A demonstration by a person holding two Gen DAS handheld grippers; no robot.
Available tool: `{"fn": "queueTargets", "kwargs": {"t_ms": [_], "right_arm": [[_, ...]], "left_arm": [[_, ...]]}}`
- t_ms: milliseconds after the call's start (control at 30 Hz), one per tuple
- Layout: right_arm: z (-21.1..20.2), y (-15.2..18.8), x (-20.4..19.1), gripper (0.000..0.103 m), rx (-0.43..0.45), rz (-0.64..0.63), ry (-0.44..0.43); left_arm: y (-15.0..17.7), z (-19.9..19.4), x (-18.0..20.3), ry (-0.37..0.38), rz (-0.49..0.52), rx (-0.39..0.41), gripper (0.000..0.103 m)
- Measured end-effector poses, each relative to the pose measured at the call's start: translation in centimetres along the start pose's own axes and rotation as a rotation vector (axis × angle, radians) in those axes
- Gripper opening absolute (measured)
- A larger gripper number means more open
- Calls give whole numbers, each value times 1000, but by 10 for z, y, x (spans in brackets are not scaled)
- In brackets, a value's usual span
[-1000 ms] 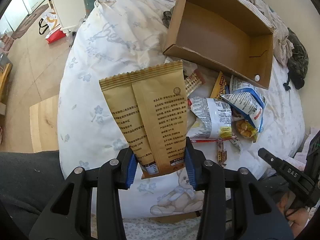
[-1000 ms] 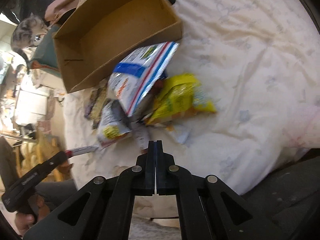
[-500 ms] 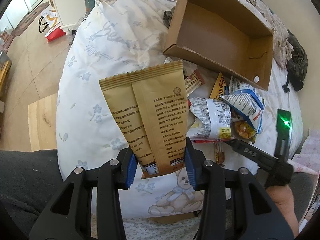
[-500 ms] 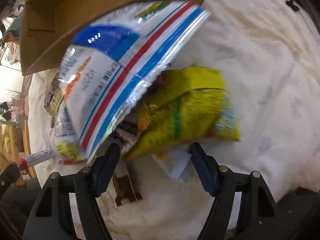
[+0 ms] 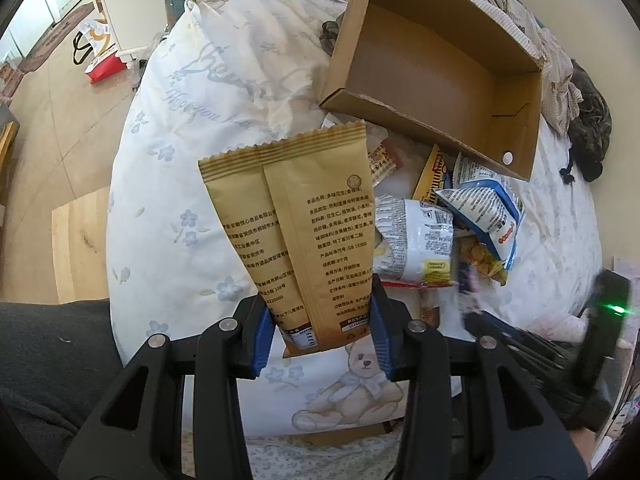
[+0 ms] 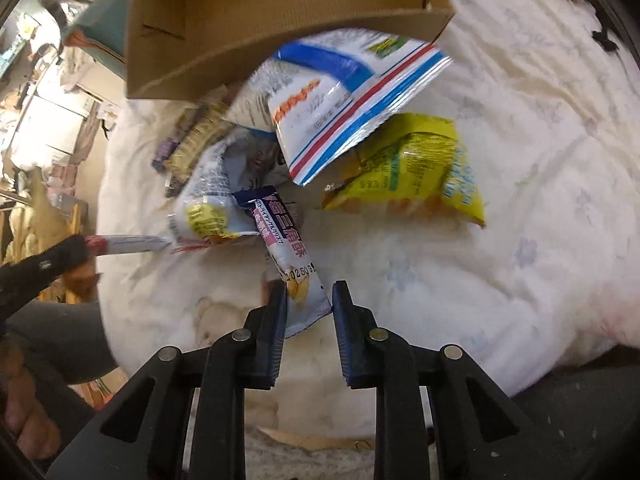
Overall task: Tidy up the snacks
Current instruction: 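Carry the tan bag with the left gripper while the right gripper grasps a white candy bar, then lower the tan bag and candy bar into the box and open both grippers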
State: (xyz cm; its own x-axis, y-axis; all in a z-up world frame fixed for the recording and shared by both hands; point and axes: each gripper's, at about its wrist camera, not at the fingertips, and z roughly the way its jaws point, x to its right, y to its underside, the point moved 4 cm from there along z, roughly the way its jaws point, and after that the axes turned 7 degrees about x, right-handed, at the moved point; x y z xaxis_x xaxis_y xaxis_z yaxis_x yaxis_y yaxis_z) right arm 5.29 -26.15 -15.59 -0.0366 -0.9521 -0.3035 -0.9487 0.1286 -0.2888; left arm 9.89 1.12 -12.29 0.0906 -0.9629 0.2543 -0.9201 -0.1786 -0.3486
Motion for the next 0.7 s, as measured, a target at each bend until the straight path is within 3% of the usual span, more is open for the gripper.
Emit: {"fn": "queueTargets", "kwargs": {"t_ms": [167, 333, 467, 700], "right_arm": [[-34, 6, 0, 23, 41, 44, -131], [-51, -5, -6, 23, 107, 45, -191], [-57, -17, -5, 23, 151, 50, -219], [-55, -76, -24, 23, 247, 48, -234]], "left_arm": [[-1, -5, 3, -13, 22, 24, 37], [-15, -16, 13, 18, 21, 53, 37], [-34, -28, 24, -2, 60, 110, 37], [-83, -32, 52, -23, 139, 183, 37]]}}
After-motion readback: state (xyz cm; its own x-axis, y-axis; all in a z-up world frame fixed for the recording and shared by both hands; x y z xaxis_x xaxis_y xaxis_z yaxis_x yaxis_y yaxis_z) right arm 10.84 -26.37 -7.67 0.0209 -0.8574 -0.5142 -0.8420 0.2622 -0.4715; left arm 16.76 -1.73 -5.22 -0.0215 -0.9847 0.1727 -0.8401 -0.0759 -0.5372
